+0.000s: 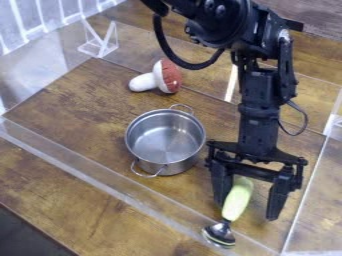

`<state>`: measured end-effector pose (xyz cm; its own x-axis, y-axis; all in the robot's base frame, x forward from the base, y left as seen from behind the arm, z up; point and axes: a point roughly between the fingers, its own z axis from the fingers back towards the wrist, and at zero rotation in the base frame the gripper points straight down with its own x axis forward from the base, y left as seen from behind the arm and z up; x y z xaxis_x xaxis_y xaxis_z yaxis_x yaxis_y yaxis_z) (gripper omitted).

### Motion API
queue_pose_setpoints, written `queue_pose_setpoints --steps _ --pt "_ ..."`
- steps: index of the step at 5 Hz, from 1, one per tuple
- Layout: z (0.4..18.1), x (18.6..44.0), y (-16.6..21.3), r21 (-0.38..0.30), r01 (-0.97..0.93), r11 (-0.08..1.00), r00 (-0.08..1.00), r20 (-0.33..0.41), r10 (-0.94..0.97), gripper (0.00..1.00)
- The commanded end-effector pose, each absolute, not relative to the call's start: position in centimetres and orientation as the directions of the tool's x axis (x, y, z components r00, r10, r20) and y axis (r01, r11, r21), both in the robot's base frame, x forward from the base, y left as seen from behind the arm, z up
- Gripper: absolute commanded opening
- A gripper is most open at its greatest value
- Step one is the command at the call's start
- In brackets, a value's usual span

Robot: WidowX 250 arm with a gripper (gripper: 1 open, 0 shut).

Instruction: Move the green spoon to the right

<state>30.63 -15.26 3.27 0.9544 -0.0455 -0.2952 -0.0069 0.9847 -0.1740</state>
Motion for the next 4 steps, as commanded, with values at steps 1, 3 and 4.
queue_pose_setpoints --steps 1,3,4 --pt "6.3 30.6 -16.2 -0.196 0.011 0.981 0.976 -0.211 -0.053 1.00" --pt "7.2 31.8 -14.8 -0.190 0.060 0.980 0.974 -0.205 -0.100 0.00" --pt "6.8 31.4 -14.5 -0.183 0.082 0.980 0.976 -0.185 -0.116 0.00"
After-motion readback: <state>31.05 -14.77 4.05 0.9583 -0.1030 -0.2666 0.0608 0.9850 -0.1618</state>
